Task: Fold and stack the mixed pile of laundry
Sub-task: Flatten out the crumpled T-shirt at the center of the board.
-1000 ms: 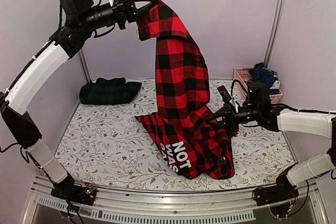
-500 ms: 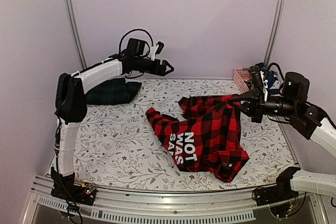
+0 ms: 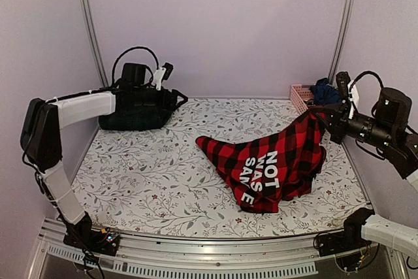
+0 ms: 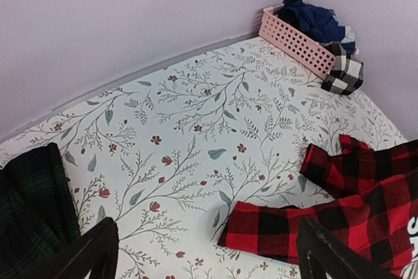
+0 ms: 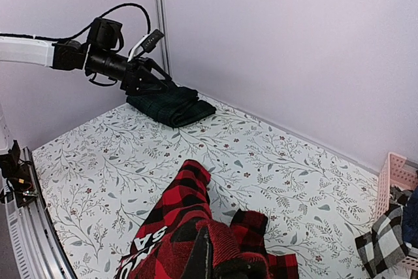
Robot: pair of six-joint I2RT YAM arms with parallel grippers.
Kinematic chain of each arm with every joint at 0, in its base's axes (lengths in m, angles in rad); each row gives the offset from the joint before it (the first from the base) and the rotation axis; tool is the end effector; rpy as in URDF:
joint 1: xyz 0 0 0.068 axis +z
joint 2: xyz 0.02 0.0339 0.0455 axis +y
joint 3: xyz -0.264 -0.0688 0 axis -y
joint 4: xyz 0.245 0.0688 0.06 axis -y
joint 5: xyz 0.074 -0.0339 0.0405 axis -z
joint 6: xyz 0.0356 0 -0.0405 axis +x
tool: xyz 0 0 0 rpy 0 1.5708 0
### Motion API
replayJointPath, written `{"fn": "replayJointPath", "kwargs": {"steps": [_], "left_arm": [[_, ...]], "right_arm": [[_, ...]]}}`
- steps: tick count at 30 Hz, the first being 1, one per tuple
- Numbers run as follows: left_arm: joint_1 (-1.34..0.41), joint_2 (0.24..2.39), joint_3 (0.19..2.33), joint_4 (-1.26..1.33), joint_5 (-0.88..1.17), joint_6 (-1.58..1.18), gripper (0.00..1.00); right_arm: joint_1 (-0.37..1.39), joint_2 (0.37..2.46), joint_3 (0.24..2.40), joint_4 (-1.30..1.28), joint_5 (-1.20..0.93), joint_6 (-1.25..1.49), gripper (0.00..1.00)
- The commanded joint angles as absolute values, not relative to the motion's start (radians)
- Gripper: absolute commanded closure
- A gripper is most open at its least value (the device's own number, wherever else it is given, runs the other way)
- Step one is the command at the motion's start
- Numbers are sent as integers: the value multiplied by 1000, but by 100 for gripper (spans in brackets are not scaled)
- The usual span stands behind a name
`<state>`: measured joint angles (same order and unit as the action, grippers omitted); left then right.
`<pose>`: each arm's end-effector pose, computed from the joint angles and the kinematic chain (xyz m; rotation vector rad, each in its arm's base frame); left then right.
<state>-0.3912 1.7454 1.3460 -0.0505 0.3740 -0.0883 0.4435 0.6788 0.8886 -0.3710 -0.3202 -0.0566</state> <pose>0.3753 -0.1689 0.2869 0.5471 1.9796 -0.6788 0.1289 0.0736 0.3717 -0.6622 1.6270 0.5603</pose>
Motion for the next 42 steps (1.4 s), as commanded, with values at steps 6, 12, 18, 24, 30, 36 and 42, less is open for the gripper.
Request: {"fn": "replayJointPath", "kwargs": {"steps": [6,12,18,24,30,36,42], "left_arm": [[-432,2111,1620,-291,385,-39,12],[-486,2309,1828,-469,374,-27,7],[-493,2308,1728,-467,565,-27,13],[-461,2153,1467,-306,679,-77,79],[-336,1906,1237,24,638,-237,100],[-269,1713,1145,135,439,-283,100],[-308,1498,862,216,400,-325,96]], "right_arm": [[437,727,776,-380,-448,149,100],[437,723,741,-370,-366,213,100],[437,784,764,-390,-249,202,100],[424,859,787,-328,-161,162,100],[322,1095,937,-135,-262,110,100],[240,1372,1299,-59,-352,50,100],[229,1421,1420,-132,-430,-28,100]]}}
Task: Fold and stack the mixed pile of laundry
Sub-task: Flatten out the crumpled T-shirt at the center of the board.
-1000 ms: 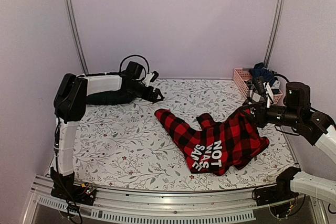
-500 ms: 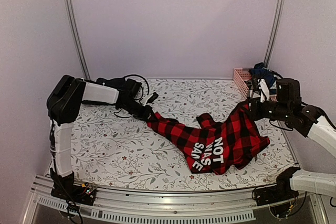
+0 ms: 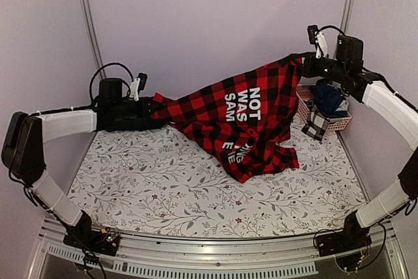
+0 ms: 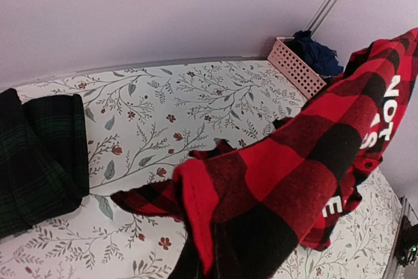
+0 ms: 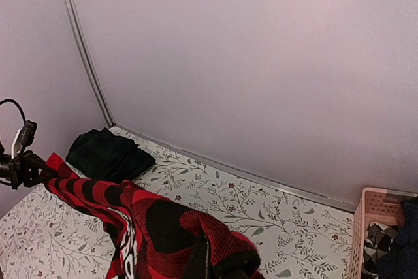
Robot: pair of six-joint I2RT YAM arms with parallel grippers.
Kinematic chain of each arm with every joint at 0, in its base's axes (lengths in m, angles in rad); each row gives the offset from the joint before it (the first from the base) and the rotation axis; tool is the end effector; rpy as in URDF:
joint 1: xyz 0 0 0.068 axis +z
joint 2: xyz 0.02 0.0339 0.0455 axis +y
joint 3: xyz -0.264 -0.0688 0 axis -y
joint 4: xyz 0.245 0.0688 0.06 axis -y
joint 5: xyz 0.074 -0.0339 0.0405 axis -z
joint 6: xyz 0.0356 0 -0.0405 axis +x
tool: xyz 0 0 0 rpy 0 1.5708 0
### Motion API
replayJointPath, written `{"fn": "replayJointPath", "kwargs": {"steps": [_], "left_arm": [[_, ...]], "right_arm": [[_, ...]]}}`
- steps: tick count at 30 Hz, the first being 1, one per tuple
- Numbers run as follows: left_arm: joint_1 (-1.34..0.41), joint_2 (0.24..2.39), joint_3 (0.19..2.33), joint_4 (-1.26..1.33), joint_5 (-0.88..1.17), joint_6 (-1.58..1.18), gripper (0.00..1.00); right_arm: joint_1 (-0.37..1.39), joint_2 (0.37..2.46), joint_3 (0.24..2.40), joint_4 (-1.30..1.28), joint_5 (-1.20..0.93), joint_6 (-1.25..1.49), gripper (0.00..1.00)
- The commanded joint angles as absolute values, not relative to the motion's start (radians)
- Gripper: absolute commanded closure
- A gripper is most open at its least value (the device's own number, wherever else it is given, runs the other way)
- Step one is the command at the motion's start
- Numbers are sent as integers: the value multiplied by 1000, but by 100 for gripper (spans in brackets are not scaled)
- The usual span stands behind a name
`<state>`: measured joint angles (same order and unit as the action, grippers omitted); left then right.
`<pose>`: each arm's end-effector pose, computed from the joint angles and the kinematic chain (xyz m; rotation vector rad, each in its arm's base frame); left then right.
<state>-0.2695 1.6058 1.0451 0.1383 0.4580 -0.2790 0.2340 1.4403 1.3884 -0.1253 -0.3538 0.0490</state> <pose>0.3479 -0.1124 0.2544 0.2943 2.0164 -0.8051 0.3270 0.0906 0.4035 -0.4212 1.7139 0.5149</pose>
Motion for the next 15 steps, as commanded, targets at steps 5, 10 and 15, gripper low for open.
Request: {"fn": "replayJointPath", "kwargs": {"steps": [5,10,15], "left_arm": [[-379,1267,598,223,311,-401,56],[-417,968,397,223,244,-498,16],[-431,958,429,92,229,-451,22]], "right_arm": [[229,1288,1181,-182,-602,-37,100],[231,1105,844,-168,-710,29,100],[230,967,628,-146,-609,141,100]]}}
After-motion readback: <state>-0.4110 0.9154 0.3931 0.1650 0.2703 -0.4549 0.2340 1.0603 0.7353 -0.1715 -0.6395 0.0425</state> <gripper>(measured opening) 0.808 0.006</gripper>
